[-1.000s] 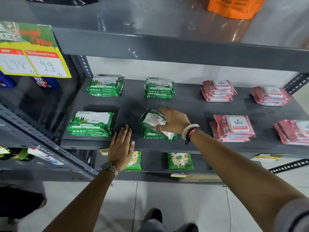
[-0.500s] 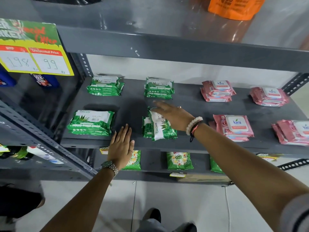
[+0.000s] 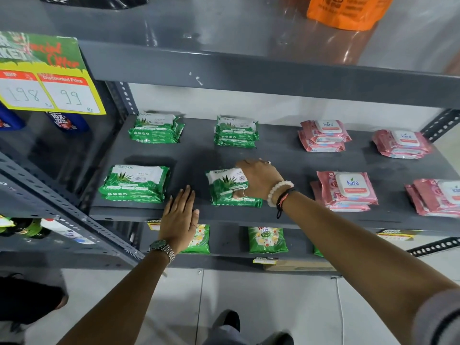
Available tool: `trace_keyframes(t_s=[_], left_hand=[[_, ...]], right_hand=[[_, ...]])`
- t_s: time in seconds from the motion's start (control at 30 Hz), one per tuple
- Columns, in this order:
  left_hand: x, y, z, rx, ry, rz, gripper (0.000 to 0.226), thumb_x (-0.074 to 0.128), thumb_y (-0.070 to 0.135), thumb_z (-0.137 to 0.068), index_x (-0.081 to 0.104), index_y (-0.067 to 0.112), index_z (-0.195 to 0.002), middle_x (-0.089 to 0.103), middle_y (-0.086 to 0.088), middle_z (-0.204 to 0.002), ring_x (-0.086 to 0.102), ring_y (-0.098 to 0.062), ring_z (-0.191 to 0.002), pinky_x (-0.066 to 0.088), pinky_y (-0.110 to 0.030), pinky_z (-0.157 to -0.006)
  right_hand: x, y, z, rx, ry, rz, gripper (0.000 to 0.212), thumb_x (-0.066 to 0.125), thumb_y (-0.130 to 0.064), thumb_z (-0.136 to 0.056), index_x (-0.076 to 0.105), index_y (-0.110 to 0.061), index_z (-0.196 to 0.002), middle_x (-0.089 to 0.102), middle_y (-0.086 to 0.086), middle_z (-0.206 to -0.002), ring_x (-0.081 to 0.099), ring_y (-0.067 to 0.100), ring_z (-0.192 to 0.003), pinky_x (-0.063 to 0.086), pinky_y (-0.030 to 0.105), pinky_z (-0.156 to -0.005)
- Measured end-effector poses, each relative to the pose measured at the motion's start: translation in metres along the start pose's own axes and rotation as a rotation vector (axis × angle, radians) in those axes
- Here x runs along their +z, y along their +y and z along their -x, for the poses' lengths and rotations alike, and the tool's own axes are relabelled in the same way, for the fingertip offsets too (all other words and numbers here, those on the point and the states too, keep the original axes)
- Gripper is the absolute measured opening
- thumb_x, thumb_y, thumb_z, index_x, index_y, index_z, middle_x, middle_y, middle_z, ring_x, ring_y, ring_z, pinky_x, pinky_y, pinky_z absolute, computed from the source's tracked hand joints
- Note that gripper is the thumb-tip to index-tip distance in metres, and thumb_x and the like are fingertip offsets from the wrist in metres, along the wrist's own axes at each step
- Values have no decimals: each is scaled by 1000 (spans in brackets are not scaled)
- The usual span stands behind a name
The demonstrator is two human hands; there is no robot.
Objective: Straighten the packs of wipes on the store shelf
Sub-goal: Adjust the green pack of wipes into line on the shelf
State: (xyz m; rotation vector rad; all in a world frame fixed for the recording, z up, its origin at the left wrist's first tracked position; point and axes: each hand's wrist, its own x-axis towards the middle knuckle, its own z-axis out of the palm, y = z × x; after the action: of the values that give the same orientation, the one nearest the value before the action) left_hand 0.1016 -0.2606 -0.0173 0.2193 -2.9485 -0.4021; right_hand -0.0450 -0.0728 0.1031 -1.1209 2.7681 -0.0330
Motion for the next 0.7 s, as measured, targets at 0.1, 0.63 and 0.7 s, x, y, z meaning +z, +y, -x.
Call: trace_keyframes(t_s=[0.1,0.63,0.7], left_hand=[[-1,1,0,-7,3,7,55,24,33,-93,36,5,-139,32,-13,-149,27,-26,-136,16,-44,-112],[-2,-1,-1,6,-23,60,61,17,39,-93,31,2,-140,28,-15,-150,22,-27,-138,11,-43,-114],[-7,6,-4,-48,33,190,66,15,44,-93,25,1,-142,22,-15,-152,15,-25,-140,8,-44,-114]], right_hand=[[3,-7,2,66,12,-32,79,71,-55,-71,41,-17,-134,53,12,-126,59,36,-107,53,48,-89],[12,-10,20,99,58,-85,85,69,-59,-71,37,-16,-136,47,12,-127,51,32,-117,52,47,-90],[7,-1,25,107,84,-157,89,60,-66,-74,32,-14,-140,45,13,-135,46,33,-124,46,48,-100]])
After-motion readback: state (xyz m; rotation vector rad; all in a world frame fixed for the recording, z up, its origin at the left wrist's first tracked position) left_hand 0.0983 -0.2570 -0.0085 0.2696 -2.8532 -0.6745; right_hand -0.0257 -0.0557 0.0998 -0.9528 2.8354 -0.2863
